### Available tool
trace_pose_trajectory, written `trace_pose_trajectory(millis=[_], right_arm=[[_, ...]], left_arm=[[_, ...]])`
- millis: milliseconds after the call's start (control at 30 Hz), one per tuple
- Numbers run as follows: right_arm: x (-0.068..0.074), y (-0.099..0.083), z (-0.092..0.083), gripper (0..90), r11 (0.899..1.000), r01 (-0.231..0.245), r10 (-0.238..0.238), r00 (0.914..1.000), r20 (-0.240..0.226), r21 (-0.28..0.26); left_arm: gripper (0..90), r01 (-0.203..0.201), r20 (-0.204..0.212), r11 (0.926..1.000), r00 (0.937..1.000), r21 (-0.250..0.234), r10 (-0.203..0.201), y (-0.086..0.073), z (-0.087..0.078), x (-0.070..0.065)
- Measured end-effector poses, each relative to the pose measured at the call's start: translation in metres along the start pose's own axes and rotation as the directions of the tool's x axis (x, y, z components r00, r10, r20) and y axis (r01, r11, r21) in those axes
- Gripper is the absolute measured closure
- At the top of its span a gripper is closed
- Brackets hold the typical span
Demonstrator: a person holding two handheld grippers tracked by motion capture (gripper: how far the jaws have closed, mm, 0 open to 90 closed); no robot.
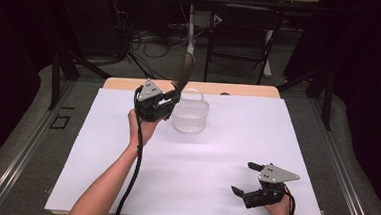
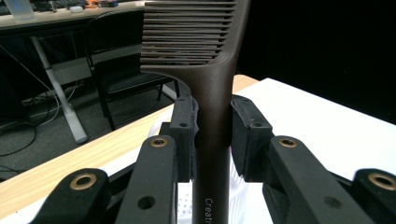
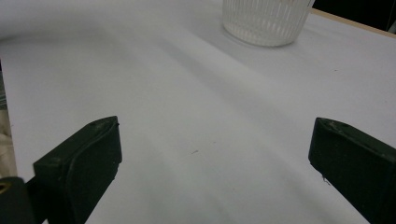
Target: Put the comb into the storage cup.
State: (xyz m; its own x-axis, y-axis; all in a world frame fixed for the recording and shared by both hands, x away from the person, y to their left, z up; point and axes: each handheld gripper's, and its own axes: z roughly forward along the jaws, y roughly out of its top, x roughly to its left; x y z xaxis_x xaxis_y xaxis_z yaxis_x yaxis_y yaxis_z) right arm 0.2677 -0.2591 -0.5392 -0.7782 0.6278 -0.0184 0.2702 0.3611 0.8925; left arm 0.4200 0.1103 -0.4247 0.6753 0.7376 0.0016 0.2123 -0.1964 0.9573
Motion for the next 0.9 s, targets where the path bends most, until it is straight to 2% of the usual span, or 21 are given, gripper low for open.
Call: trace_pose_trajectory(millis=[400,900], right_arm=[[0.0,0.0,0.0,2.2,1.0,0.0,0.0,1.0,0.0,-0.001],[0.0,0.0,0.0,2.3,1.0,-0.002,0.002,1.0,0.001,-0.002]], left_arm=[[72.3,0.001,-0.007,0.9998,1.0,-0.018,-0.001,0.005,0.007,0.001],[72.3,0.022,-0.027,0.9986,0.9994,-0.048,-0.023,0.006,0.012,0.003]])
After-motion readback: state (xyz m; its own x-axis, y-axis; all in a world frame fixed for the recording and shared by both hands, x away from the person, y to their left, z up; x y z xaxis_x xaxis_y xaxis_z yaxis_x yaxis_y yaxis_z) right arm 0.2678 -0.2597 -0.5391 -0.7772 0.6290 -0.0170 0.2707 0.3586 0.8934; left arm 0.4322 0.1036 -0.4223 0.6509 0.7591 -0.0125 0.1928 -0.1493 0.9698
